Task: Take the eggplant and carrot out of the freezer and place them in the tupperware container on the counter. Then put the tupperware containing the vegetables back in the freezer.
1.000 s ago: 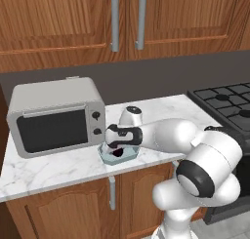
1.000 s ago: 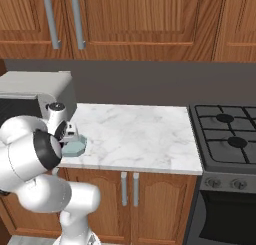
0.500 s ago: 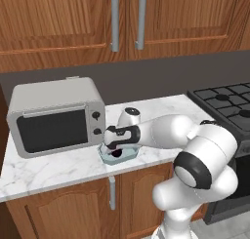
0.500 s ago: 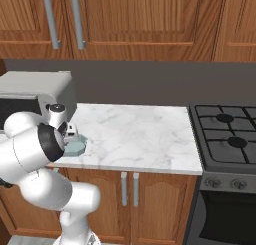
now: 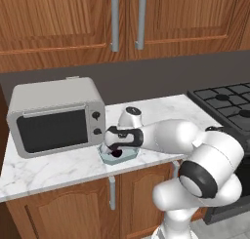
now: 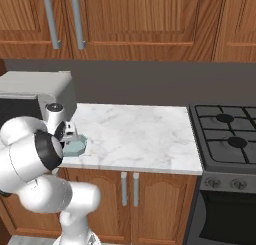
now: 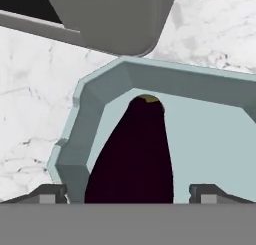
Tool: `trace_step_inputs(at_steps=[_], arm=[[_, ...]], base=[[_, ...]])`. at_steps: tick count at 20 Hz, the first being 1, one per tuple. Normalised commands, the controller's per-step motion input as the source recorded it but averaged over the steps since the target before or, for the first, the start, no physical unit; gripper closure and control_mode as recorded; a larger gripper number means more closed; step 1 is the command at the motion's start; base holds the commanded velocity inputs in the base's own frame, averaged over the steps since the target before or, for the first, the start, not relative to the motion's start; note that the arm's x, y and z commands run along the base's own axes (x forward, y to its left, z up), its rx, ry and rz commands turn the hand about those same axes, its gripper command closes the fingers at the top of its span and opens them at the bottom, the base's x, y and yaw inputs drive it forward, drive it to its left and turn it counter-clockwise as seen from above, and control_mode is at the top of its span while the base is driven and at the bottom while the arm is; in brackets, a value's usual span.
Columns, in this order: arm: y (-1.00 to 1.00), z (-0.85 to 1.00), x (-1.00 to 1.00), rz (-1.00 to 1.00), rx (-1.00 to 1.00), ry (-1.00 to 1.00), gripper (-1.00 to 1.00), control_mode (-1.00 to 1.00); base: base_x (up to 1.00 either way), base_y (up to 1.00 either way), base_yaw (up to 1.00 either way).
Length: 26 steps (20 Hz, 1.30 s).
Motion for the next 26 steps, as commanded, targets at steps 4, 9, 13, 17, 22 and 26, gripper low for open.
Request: trace_step_inputs(at_steps=[4,9,13,17,22,26], arm=[[-0.14,0.64,-0.44,-0.05,0.0,-0.14,-1.0,-1.0],[-0.33,0.98,-0.88,-0.07,0.0,-0.21,-1.0,-1.0],[-0.38,1.0,-1.0,-0.12,0.02,-0.13,-1.0,-1.0],[-0.26,1.0,-1.0,-0.15,0.04,-0.01,-1.0,-1.0],[-0.13,1.0,-0.99,-0.17,0.07,0.0,-1.0,-1.0],[-0.17,1.0,-0.92,-0.14,0.03,0.0,-1.0,-1.0]], base=[[0.0,0.0,0.0],[0.0,0.0,0.0],[0.0,0.0,0.0],[0.0,0.0,0.0],[0.0,0.0,0.0],[0.0,0.0,0.0]])
